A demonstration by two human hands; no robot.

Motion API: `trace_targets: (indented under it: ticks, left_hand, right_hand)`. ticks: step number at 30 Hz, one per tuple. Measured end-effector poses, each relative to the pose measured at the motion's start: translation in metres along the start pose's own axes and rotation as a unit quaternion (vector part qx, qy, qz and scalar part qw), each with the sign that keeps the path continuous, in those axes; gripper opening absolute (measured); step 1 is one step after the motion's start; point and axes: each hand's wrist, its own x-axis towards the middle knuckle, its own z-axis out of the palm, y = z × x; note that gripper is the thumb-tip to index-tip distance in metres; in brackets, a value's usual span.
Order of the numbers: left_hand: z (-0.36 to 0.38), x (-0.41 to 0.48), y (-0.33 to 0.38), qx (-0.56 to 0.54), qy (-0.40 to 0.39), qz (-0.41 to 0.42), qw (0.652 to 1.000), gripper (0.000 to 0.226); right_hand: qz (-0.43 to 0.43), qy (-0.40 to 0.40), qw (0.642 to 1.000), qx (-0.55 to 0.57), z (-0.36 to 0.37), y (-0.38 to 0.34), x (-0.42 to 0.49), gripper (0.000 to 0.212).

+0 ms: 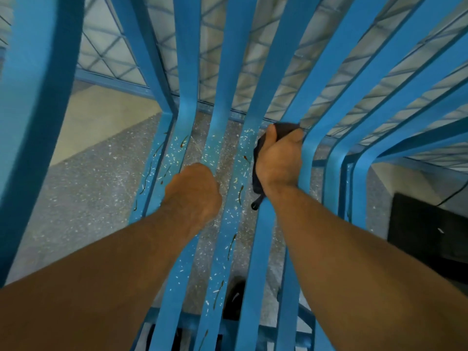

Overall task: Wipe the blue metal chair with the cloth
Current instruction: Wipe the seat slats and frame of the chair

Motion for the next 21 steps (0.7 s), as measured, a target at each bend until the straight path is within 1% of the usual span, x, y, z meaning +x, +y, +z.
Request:
trace_targets:
  ticks: [2, 3, 4, 7, 10, 12, 14, 16, 19, 21]
  left_hand:
    - [0.001, 0.001, -0.001, -0.003, 0.003, 0.002, 1.000, 0.018]
    - [0.001, 0.001, -0.002, -0.001, 0.004, 0.002, 1.000, 0.018]
    - [0.001, 0.002, -0.002, 0.001, 0.005, 0.004, 1.000, 0.019]
    - [0.000, 0.000, -0.001, 0.002, 0.001, 0.006, 1.000, 0.024]
    - [-0.003, -0.001, -0.001, 0.000, -0.005, 0.006, 1.000, 0.022]
    - [-0.004, -0.002, -0.001, 0.000, -0.012, 0.012, 1.000, 0.019]
    - [-0.004, -0.002, -0.001, 0.001, -0.013, 0.012, 1.000, 0.026]
    - [-0.003, -0.001, -0.001, 0.009, -0.008, 0.010, 1.000, 0.030]
    - [-0.002, 0.000, -0.001, 0.031, 0.000, 0.019, 0.999, 0.016]
    - [0.000, -0.001, -0.001, 0.037, 0.007, 0.025, 0.999, 0.017]
  right_hand:
    - [-0.052, 0.042, 0.998, 0.013, 0.004, 0.000, 0.004, 0.050]
    - [-0.053, 0.040, 0.997, 0.025, 0.006, 0.000, 0.005, 0.049]
    - [-0.037, 0.024, 0.998, 0.033, 0.006, -0.001, 0.006, 0.047]
    - [0.044, -0.046, 0.997, 0.047, 0.002, -0.001, 0.002, 0.046]
    - [0.092, -0.084, 0.991, 0.046, -0.007, 0.006, -0.020, 0.047]
    - [0.098, -0.090, 0.991, 0.024, -0.011, 0.018, -0.043, 0.044]
    - [0.093, -0.090, 0.992, 0.001, -0.015, 0.032, -0.073, 0.042]
    - [0.079, -0.091, 0.992, -0.024, -0.018, 0.047, -0.107, 0.046]
    - [0.076, -0.111, 0.991, -0.029, -0.028, 0.067, -0.158, 0.054]
    - [0.095, -0.122, 0.988, -0.014, -0.036, 0.073, -0.178, 0.051]
